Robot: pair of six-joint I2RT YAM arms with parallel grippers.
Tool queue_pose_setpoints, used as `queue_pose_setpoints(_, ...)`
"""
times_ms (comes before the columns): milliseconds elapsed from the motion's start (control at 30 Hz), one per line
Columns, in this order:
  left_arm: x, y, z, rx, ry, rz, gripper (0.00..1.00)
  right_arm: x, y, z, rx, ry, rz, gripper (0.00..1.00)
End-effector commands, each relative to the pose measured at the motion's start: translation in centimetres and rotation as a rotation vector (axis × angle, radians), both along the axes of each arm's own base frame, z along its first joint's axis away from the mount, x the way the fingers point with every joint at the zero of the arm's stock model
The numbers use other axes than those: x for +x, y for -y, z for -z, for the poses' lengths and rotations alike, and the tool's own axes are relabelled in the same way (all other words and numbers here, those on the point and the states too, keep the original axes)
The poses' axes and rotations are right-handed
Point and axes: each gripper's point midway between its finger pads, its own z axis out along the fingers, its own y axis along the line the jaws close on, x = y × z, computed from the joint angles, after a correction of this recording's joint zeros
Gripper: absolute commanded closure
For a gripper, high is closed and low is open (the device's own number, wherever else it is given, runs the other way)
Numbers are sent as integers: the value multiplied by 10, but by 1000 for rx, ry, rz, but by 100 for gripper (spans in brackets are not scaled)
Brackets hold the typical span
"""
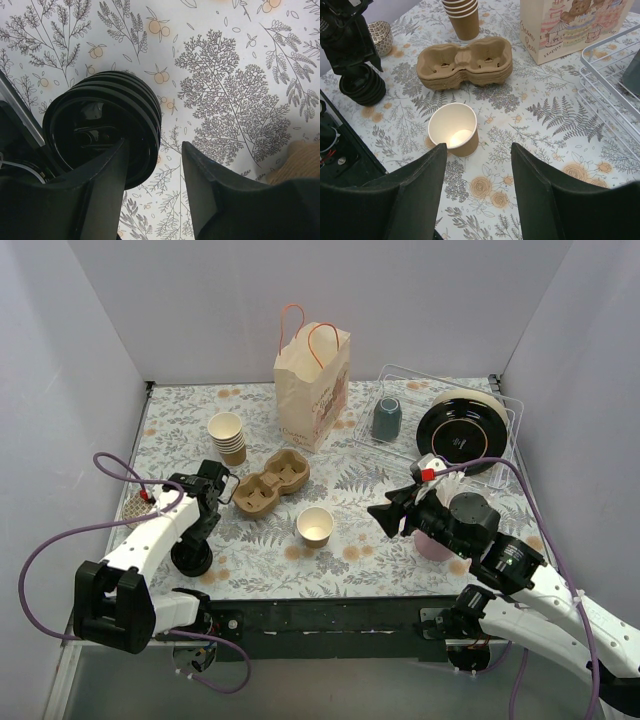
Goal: Pack the takeout coffee
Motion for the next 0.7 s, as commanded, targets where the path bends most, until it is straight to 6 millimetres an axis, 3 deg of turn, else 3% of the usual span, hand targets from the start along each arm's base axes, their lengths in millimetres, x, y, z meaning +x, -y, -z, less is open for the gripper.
queue_pose_setpoints(0, 3, -8, -2, 19, 73, -110, 57, 2, -2, -18, 44, 59, -3, 38)
queue_pose_setpoints(200, -3, -9, 0, 28, 53, -117, 66, 2, -3, -14, 36, 47, -9, 37)
queue_pose_setpoints(367, -2, -14, -8, 51, 67, -115, 82, 2, -4, -14, 42, 49, -12, 37)
queue_pose_setpoints(667, 1, -21, -21, 93, 83, -110, 95, 2, -5, -13, 40, 45, -15, 37)
